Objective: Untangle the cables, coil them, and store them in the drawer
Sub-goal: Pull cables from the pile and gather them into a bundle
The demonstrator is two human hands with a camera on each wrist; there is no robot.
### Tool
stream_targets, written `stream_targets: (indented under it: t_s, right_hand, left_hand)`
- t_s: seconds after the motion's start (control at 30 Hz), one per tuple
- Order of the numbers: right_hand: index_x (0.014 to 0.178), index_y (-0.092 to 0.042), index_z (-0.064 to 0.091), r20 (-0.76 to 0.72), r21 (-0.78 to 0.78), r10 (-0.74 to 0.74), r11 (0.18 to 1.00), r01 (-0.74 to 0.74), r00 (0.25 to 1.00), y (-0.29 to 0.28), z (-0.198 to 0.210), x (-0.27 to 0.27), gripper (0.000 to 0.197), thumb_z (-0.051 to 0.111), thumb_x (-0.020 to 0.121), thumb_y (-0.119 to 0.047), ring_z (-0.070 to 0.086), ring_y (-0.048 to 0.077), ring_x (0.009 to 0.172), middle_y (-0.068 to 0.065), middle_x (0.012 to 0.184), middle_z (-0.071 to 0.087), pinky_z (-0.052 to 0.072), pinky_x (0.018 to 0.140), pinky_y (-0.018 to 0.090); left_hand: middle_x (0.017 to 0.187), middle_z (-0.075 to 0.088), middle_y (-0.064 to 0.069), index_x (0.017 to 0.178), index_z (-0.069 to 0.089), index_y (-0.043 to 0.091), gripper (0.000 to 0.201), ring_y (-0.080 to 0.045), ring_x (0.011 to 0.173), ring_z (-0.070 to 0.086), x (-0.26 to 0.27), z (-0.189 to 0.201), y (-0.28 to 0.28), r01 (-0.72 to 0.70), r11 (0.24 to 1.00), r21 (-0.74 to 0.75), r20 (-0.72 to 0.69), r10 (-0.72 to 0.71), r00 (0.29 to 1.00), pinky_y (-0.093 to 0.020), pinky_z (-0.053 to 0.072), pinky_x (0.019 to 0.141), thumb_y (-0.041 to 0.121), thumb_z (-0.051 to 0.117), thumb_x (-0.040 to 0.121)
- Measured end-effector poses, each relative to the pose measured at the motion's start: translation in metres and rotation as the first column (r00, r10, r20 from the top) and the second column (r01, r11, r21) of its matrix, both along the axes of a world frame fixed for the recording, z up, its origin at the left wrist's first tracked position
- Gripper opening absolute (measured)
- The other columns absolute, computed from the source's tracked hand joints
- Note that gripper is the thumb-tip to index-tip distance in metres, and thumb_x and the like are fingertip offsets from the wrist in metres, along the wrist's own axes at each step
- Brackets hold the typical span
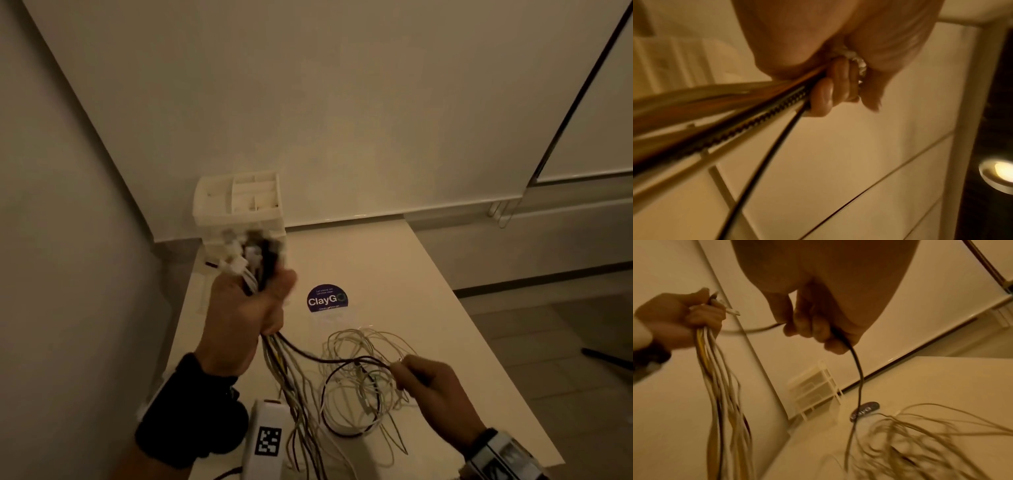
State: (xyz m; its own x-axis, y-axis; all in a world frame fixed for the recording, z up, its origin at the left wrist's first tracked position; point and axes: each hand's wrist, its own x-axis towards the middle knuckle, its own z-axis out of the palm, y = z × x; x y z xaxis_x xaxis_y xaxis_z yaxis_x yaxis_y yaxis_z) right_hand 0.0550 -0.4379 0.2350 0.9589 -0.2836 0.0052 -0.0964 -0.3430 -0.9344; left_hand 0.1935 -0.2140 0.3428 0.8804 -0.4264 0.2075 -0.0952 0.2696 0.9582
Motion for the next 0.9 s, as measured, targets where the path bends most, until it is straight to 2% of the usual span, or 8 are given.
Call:
stream_targets:
  t_s: [0.07, 0.17, 0.33, 0.6, 0.73, 0.8, 0.87, 0.9]
  right_hand:
    - [0.054, -0.007, 0.044, 0.066, 0.026, -0.026, 0.999, 0.025, 0.997, 0.0, 0.021, 0.018, 0.044, 0.063, 0.082, -0.034, 0.036, 0.008, 0.052, -0.001, 0.053, 0.039, 0.033, 0.053, 0.019]
    - [0.047, -0.013, 0.038, 0.108, 0.088, -0.013, 0.996, 0.003, 0.994, 0.005, 0.059, 0.048, 0.045, 0.064, 0.084, -0.007, 0.03, 0.013, 0.052, 0.004, 0.053, 0.032, 0.029, 0.054, 0.031]
    - [0.049, -0.014, 0.052, 0.121, 0.176, 0.045, 0.982, -0.066, 0.992, 0.005, 0.086, 0.073, 0.042, 0.057, 0.09, -0.01, 0.034, 0.014, 0.048, -0.005, 0.048, 0.039, 0.032, 0.052, 0.031]
    - [0.061, -0.009, 0.058, 0.17, 0.379, 0.19, 0.893, -0.242, 0.967, -0.014, 0.075, 0.072, 0.04, 0.049, 0.098, -0.024, 0.031, 0.013, 0.048, 0.001, 0.053, 0.038, 0.028, 0.05, 0.027]
    - [0.065, -0.008, 0.054, 0.181, 0.341, 0.275, 0.883, -0.323, 0.944, -0.027, 0.047, 0.082, 0.037, 0.047, 0.097, -0.026, 0.035, 0.012, 0.05, 0.001, 0.055, 0.04, 0.031, 0.051, 0.024]
    - [0.062, -0.013, 0.051, 0.154, 0.328, 0.284, 0.889, -0.32, 0.946, -0.031, 0.026, 0.087, 0.038, 0.049, 0.096, -0.028, 0.035, 0.013, 0.052, 0.002, 0.057, 0.041, 0.032, 0.053, 0.025]
    - [0.058, -0.015, 0.048, 0.105, 0.317, 0.225, 0.916, -0.247, 0.969, -0.034, 0.008, 0.089, 0.039, 0.053, 0.091, -0.036, 0.035, 0.014, 0.053, 0.002, 0.057, 0.04, 0.033, 0.055, 0.028]
    - [0.056, -0.015, 0.046, 0.083, 0.32, 0.183, 0.926, -0.2, 0.98, -0.035, 0.001, 0.09, 0.041, 0.055, 0.088, -0.039, 0.034, 0.015, 0.053, 0.003, 0.056, 0.038, 0.032, 0.055, 0.03]
  left_hand:
    - [0.053, 0.047, -0.007, 0.073, 0.065, 0.015, 0.013, -0.017, 0.039, 0.032, -0.013, -0.003, -0.016, -0.028, 0.968, 0.249, 0.144, -0.009, 0.99, -0.023, 0.027, 0.043, 0.019, 0.078, 0.075]
    - [0.043, 0.053, 0.021, 0.083, 0.07, 0.016, 0.009, 0.006, 0.04, 0.048, -0.03, -0.012, -0.048, 0.027, 0.894, 0.447, 0.176, -0.117, 0.977, -0.008, 0.035, 0.048, 0.012, 0.077, 0.079]
    - [0.05, 0.059, 0.021, 0.093, 0.073, 0.019, 0.011, 0.006, 0.045, 0.053, -0.028, -0.017, -0.075, -0.062, 0.932, 0.358, 0.1, 0.027, 0.995, -0.006, 0.037, 0.049, 0.012, 0.069, 0.086]
    - [0.038, 0.048, 0.013, 0.058, 0.066, 0.038, 0.037, -0.002, 0.035, 0.042, -0.015, -0.015, -0.083, -0.217, 0.88, 0.422, 0.246, 0.119, 0.962, -0.012, 0.03, 0.043, 0.015, 0.068, 0.087]
    - [0.042, 0.045, 0.013, 0.055, 0.056, 0.024, 0.033, -0.003, 0.038, 0.039, 0.011, -0.004, -0.062, -0.365, 0.891, 0.27, 0.159, 0.333, 0.929, -0.023, 0.033, 0.047, 0.023, 0.069, 0.085]
    - [0.052, 0.054, 0.003, 0.06, 0.06, 0.021, 0.029, -0.007, 0.039, 0.043, 0.024, 0.003, -0.043, -0.294, 0.951, 0.096, 0.06, 0.289, 0.955, -0.023, 0.036, 0.046, 0.039, 0.073, 0.078]
    - [0.069, 0.065, -0.015, 0.075, 0.071, 0.016, 0.017, -0.015, 0.044, 0.05, 0.037, 0.01, -0.028, -0.243, 0.963, -0.121, 0.013, 0.246, 0.969, -0.026, 0.041, 0.044, 0.031, 0.071, 0.083]
    - [0.063, 0.064, -0.008, 0.069, 0.069, 0.018, 0.017, -0.014, 0.041, 0.047, 0.042, 0.008, -0.02, -0.346, 0.933, -0.099, -0.007, 0.347, 0.938, -0.024, 0.037, 0.042, 0.028, 0.072, 0.083]
